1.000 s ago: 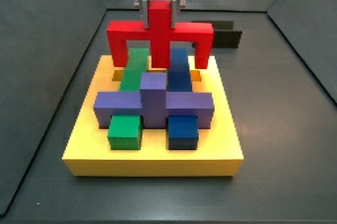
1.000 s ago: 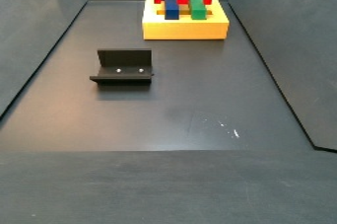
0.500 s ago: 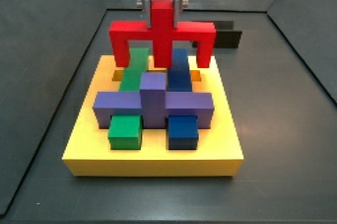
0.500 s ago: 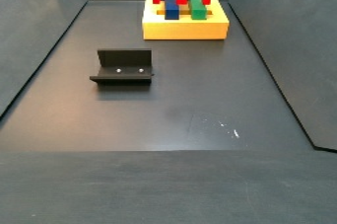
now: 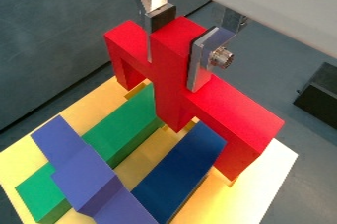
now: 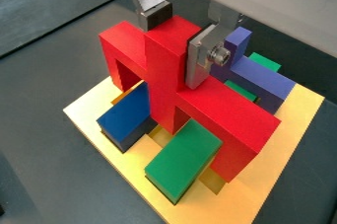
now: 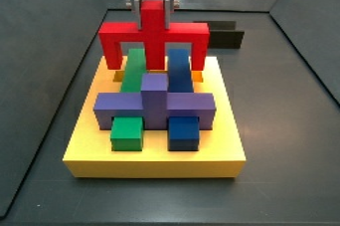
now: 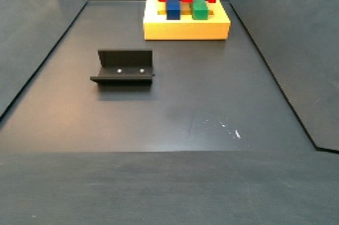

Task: Pick up the red object. Move up. Place the red object on the fixture. Regrasp the red object. Move to above the board. Insert the red object.
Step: Insert the red object.

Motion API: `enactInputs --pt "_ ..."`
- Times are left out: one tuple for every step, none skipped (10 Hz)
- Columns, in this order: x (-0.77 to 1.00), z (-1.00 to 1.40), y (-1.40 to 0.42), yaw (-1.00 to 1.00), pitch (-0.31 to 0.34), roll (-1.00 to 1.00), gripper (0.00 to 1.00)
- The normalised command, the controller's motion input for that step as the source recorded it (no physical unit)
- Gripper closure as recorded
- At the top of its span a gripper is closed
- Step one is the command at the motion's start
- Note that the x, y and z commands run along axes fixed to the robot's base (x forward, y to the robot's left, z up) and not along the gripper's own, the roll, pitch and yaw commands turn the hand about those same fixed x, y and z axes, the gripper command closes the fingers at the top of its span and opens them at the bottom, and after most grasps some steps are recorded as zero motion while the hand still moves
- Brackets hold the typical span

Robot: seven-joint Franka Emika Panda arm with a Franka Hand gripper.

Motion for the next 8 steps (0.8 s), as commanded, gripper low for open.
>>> enactInputs --pt "0.07 -0.04 0.0 0.0 0.0 0.0 1.0" --pt "0.12 -0.11 0.0 0.05 0.0 0.0 1.0" --pt "0.32 -0.11 0.07 0.1 0.0 -0.03 1.0" --pt "0.48 -0.1 0.07 0.06 0.036 -0.06 1.0" --pt "0.26 -0.16 0.05 0.0 0.003 -0.03 1.0" --pt "0.01 -0.16 0.03 0.0 0.0 0.0 1.0" --pt "0.0 -0.11 0.04 0.0 0.0 -0.02 1.0" --pt "-0.04 -0.09 0.03 0.0 0.0 -0.02 1.0"
